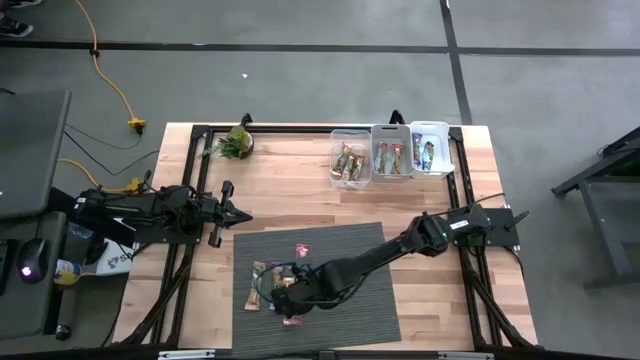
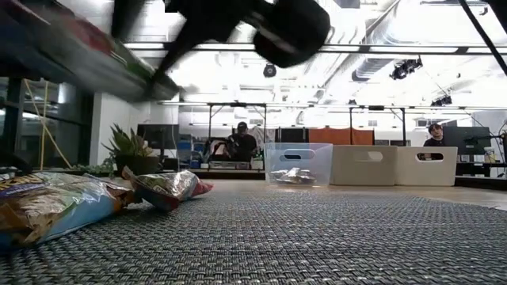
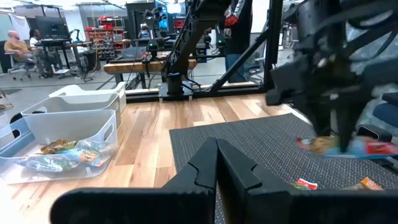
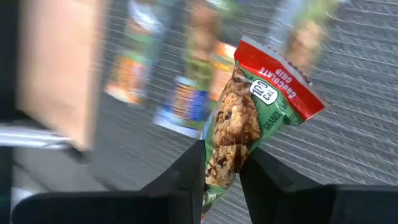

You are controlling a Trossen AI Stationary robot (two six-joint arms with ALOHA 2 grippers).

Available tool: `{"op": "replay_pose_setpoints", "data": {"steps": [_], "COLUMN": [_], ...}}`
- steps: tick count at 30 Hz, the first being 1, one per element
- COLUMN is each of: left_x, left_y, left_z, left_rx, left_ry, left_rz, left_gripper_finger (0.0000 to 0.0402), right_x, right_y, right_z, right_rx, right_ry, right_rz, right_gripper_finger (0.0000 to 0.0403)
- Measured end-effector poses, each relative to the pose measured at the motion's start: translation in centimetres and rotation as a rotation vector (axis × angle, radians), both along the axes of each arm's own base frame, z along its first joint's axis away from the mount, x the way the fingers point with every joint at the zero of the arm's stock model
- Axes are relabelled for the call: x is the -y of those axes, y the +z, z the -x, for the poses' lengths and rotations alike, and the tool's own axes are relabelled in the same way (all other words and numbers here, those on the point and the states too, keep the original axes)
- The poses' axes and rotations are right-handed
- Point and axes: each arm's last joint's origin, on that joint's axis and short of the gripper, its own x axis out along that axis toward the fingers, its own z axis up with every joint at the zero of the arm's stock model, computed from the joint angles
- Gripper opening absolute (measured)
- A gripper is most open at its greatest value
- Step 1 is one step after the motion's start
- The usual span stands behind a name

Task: Pick and place Granola Bars by type
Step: Put the red granola bar into the gray bin

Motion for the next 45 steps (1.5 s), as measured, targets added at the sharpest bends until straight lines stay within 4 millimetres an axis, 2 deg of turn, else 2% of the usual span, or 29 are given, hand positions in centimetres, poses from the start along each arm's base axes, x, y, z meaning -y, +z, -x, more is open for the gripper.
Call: {"op": "replay_pose_setpoints", "data": {"steps": [12,22,29,33,37,45], "left_x": [0.0,0.0,0.0,0.0,0.0,0.0], "left_y": [0.0,0.0,0.0,0.0,0.0,0.0], "left_z": [0.0,0.0,0.0,0.0,0.0,0.0], "left_rx": [0.0,0.0,0.0,0.0,0.0,0.0], "left_ry": [0.0,0.0,0.0,0.0,0.0,0.0], "left_rz": [0.0,0.0,0.0,0.0,0.0,0.0], "left_gripper_finger": [0.0001,0.0001,0.0001,0.0001,0.0001,0.0001], "right_x": [0.9,2.7,3.1,3.0,3.3,6.0], "right_y": [8.4,14.2,17.0,17.8,18.4,21.0], "right_z": [-0.4,1.7,2.6,2.8,2.6,2.8], "right_rx": [0.471,0.562,0.609,0.65,0.678,0.729], "right_ry": [0.077,0.069,0.194,0.296,0.314,0.287], "right_rz": [0.317,0.639,0.775,0.817,0.853,0.984], "right_gripper_finger": [0.0078,0.0078,0.0078,0.0078,0.0078,0.0078]}}
